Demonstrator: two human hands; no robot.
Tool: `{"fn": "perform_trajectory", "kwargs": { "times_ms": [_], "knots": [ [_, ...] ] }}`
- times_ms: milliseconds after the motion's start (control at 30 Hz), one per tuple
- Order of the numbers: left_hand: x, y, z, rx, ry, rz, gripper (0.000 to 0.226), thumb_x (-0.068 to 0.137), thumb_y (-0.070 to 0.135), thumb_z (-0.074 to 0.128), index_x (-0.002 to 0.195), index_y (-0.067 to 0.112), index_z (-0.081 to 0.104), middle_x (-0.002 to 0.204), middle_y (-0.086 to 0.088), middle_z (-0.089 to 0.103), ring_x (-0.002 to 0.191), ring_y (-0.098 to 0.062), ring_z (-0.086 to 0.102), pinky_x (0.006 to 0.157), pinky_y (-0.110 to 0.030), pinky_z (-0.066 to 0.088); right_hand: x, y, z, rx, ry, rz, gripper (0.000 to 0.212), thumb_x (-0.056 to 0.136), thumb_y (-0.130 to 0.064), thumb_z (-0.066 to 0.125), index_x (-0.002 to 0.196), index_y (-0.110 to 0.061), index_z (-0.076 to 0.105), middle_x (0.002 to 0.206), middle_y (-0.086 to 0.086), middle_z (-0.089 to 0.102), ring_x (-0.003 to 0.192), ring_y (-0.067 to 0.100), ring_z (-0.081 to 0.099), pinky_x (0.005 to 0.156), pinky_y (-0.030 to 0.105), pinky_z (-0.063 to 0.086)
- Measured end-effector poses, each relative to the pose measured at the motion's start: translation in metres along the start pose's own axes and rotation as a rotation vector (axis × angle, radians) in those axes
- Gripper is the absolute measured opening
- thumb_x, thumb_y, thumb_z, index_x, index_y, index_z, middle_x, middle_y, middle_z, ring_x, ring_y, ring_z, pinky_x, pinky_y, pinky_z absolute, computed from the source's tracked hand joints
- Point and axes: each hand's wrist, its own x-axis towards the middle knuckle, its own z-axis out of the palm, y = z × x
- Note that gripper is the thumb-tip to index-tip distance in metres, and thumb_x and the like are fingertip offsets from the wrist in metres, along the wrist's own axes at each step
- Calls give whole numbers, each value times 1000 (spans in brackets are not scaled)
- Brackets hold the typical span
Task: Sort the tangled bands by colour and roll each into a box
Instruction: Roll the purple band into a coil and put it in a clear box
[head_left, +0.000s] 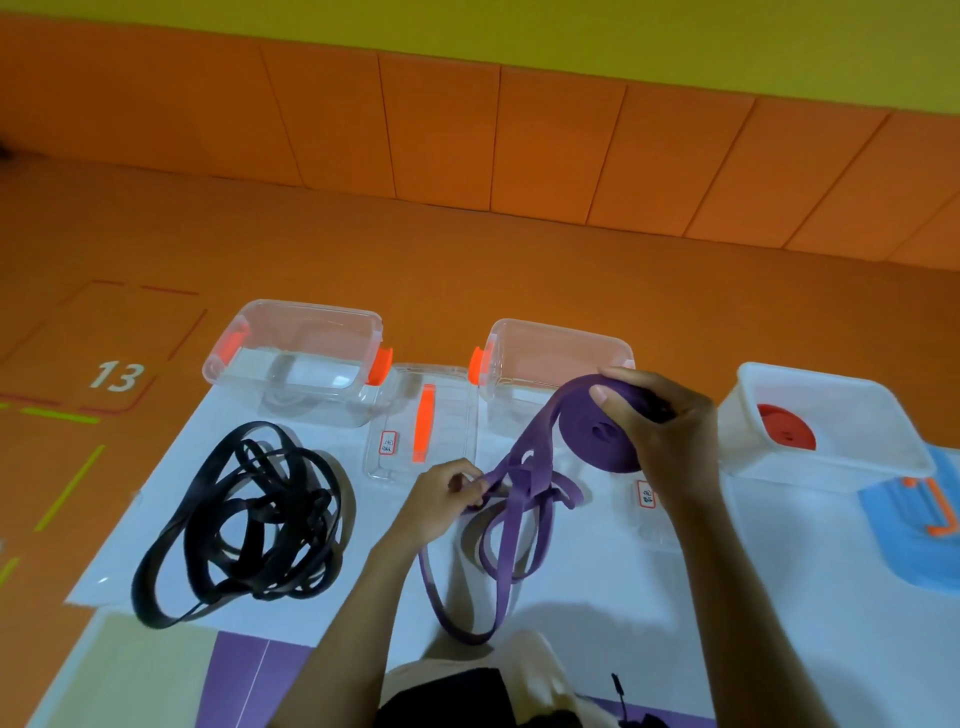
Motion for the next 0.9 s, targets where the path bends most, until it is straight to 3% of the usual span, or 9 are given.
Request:
{"fn": "perform_trajectory", "kwargs": {
  "times_ms": [167, 233, 300, 433, 567, 633, 700, 767, 900],
  "knots": [
    [-4, 9, -21, 41, 76, 138, 15, 102, 27, 67, 90, 34, 70, 79, 16, 70, 75, -7, 67, 70, -14, 49, -1, 6, 2, -26, 18, 16, 34, 85, -32, 86, 118, -30, 78, 101, -31, 74, 100, 4, 72, 69, 21, 62],
    [-3, 9, -19, 171, -31, 55, 9, 104, 29, 65, 96, 33, 67, 83, 15, 72, 77, -9, 69, 70, -19, 49, 0, 5, 3, 4, 25, 4, 36, 84, -38, 84, 118, -31, 77, 103, -32, 74, 100, 3, 72, 68, 18, 61],
    [-3, 6, -15, 251, -110, -31, 7, 106, 26, 59, 112, 27, 63, 97, 2, 75, 87, -19, 71, 75, -31, 54, 1, 2, 3, 23, 36, -8, 39, 83, -43, 82, 120, -33, 75, 103, -32, 74, 101, 2, 72, 67, 16, 60],
    [-5, 12, -11, 118, -191, -131, 43, 101, 41, 60, 140, 35, 43, 116, 4, 67, 103, -17, 68, 95, -35, 55, 6, -7, 0, 93, 59, -4, 39, 85, -42, 85, 122, -32, 74, 105, -32, 74, 103, 1, 72, 66, 13, 58],
    [5, 30, 7, 307, -137, -64, 65, 77, 72, 69, 129, 36, 57, 111, 18, 69, 104, -11, 67, 95, -38, 53, 11, -18, 3, 153, 12, -31, 34, 87, -36, 84, 118, -43, 73, 115, -23, 75, 109, 8, 72, 69, 18, 61],
    [8, 35, 22, 438, 8, 22, 58, 80, 68, 73, 120, 28, 67, 120, 13, 64, 110, -13, 60, 95, -38, 50, 11, -20, 5, 165, -9, -38, 35, 87, -38, 84, 119, -43, 73, 116, -19, 75, 109, 12, 73, 70, 22, 63],
    [8, 35, 27, 430, 89, 37, 43, 84, 57, 77, 112, 24, 71, 114, 10, 69, 106, -15, 64, 91, -37, 54, 9, -18, 4, 137, -14, -38, 38, 85, -40, 83, 122, -40, 73, 114, -19, 76, 107, 13, 74, 69, 23, 64],
    [7, 31, 21, 340, 91, 4, 30, 88, 42, 77, 113, 25, 73, 104, 10, 75, 97, -13, 70, 89, -37, 59, 7, -15, 0, 78, -11, -51, 41, 84, -42, 83, 123, -38, 71, 112, -23, 75, 105, 8, 74, 69, 19, 62],
    [2, 32, 1, 380, 49, 64, 31, 95, 29, 70, 126, 28, 70, 107, 10, 77, 96, -13, 71, 91, -36, 59, 5, -6, -7, -128, -34, -135, 37, 88, -31, 86, 123, -34, 75, 104, -40, 68, 95, -8, 71, 69, 8, 55]
  ]
}}
